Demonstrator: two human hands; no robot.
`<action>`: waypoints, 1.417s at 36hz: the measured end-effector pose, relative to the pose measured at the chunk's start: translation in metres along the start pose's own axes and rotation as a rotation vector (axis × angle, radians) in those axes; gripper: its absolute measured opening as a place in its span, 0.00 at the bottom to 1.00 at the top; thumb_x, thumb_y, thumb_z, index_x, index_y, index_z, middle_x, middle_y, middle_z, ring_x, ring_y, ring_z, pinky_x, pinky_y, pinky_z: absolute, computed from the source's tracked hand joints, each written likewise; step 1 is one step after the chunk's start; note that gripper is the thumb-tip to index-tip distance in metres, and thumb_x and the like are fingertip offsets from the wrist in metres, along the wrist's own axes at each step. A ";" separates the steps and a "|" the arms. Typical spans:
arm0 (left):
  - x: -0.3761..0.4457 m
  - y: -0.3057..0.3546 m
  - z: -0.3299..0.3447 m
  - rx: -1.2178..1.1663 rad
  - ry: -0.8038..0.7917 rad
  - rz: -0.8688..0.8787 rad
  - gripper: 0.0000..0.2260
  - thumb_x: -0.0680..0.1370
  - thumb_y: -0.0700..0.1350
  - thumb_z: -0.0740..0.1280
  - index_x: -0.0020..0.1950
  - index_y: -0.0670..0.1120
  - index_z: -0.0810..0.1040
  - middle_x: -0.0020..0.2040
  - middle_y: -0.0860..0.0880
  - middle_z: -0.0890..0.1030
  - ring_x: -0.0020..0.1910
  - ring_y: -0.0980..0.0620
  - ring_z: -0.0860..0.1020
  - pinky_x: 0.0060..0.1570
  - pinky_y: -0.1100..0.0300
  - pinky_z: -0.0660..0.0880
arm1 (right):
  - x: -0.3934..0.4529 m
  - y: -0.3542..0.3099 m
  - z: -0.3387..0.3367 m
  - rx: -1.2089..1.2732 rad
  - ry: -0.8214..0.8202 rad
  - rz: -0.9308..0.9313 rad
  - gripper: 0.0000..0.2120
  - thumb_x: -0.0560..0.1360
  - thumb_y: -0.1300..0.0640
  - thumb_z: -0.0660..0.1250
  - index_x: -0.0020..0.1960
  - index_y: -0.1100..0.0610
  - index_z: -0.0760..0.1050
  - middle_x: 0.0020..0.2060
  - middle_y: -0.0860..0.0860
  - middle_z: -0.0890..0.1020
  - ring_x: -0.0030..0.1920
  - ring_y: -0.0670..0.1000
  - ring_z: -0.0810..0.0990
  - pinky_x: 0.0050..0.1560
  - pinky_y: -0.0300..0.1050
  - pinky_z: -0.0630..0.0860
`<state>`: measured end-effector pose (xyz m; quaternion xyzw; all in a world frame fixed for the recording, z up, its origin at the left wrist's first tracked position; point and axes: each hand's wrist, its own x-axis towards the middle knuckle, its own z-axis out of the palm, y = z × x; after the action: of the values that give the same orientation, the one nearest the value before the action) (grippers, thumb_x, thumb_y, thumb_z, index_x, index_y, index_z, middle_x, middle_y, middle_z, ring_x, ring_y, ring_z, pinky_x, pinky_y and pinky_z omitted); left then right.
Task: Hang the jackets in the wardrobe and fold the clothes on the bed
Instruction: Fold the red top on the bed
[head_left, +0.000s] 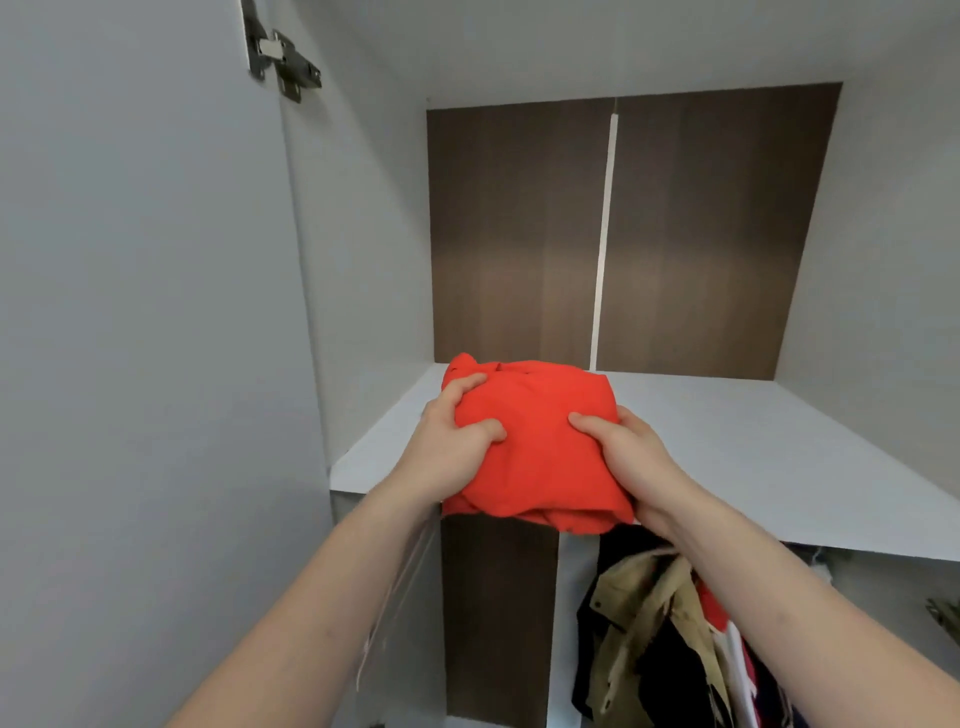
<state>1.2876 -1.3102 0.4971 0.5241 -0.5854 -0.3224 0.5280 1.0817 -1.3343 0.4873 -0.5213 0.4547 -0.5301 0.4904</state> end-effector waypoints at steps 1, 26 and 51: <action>0.017 -0.001 0.003 0.001 0.000 -0.013 0.33 0.64 0.51 0.70 0.70 0.63 0.73 0.68 0.52 0.74 0.61 0.54 0.76 0.52 0.61 0.75 | 0.017 0.000 0.000 0.004 -0.003 0.013 0.20 0.78 0.52 0.71 0.68 0.55 0.74 0.56 0.51 0.84 0.54 0.52 0.84 0.46 0.45 0.79; 0.212 -0.081 0.039 1.155 -0.098 0.050 0.32 0.80 0.68 0.55 0.82 0.57 0.57 0.82 0.53 0.58 0.81 0.46 0.53 0.79 0.48 0.51 | 0.290 0.051 0.043 -0.254 -0.028 0.051 0.22 0.76 0.59 0.69 0.70 0.53 0.75 0.66 0.54 0.80 0.65 0.55 0.78 0.70 0.50 0.73; 0.354 -0.171 -0.007 0.875 0.051 0.130 0.26 0.80 0.59 0.64 0.77 0.53 0.69 0.77 0.52 0.67 0.77 0.49 0.60 0.76 0.55 0.58 | 0.363 0.092 0.065 -0.980 -0.166 -0.393 0.28 0.84 0.38 0.53 0.81 0.46 0.59 0.78 0.45 0.66 0.76 0.48 0.66 0.74 0.45 0.63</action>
<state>1.3793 -1.6881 0.4389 0.6681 -0.6852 0.0027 0.2901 1.1601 -1.7034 0.4374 -0.8047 0.5023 -0.2944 0.1155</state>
